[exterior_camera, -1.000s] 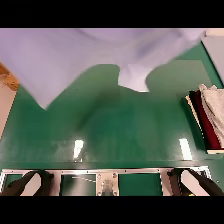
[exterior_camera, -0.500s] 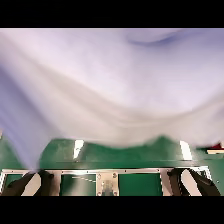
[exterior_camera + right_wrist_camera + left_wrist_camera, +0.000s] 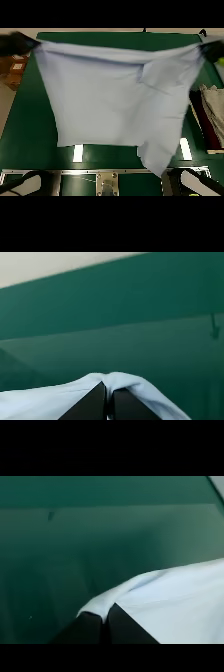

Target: Fold the shirts.

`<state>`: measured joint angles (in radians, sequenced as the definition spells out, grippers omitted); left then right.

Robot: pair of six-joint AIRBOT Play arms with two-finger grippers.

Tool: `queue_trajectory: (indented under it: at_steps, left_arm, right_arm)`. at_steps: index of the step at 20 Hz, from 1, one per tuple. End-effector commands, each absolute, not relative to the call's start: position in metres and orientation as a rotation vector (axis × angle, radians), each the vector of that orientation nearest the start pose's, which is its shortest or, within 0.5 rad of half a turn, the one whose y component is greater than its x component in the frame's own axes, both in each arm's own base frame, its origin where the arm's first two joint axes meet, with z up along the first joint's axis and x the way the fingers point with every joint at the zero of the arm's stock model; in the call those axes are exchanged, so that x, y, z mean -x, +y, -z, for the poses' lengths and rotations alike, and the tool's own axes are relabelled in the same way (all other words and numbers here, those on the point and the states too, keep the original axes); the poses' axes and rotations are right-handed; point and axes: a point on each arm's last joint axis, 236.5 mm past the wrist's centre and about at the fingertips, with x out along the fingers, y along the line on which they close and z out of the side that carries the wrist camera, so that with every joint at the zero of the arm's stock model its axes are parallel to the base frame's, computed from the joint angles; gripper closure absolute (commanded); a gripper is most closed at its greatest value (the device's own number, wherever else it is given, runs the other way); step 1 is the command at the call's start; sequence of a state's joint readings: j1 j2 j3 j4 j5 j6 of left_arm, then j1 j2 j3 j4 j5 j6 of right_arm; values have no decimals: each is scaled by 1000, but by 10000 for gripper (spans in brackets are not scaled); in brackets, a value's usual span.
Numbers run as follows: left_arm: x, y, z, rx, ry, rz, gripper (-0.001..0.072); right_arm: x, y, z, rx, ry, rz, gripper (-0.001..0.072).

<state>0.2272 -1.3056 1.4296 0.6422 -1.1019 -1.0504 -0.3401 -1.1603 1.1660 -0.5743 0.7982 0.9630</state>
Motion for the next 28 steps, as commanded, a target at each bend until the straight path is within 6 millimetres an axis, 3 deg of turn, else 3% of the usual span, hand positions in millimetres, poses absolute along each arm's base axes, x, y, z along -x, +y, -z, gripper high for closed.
queue_trajectory:
  at_steps: [1, 3, 5, 8, 11, 14, 17, 20, 25, 28]
  left_arm:
    - [-508, -73, -59, 468, 859, 484, 686]
    - [-523, -67, -17, 500, 897, 432, 686]
    - [-534, -57, 4, 514, 895, 379, 686]
    - [-551, -42, 1, 509, 831, 311, 686]
    - [-555, -43, -10, 495, 815, 326, 686]
    - [-537, -61, -18, 484, 902, 421, 686]
    - [-507, -48, -3, 427, 1096, 358, 687]
    - [-480, -47, 11, 422, 1207, 346, 687]
    - [-435, -43, 57, 404, 1380, 321, 686]
    - [-412, -39, 64, 382, 1476, 318, 686]
  right_arm:
    - [-516, -12, -44, -531, 663, -168, 692]
    - [-539, -13, -7, -609, 703, -151, 692]
    - [-558, -11, 9, -672, 718, -164, 691]
    - [-581, -2, 3, -727, 732, -228, 691]
    - [-595, -5, -29, -705, 688, -282, 692]
    - [-569, -17, -36, -694, 797, -315, 694]
    - [-528, -31, -17, -579, 967, -267, 695]
    - [-497, -33, -4, -518, 1037, -240, 695]
    - [-450, -25, 43, -522, 1176, -222, 695]
    - [-427, -23, 71, -525, 1250, -204, 694]
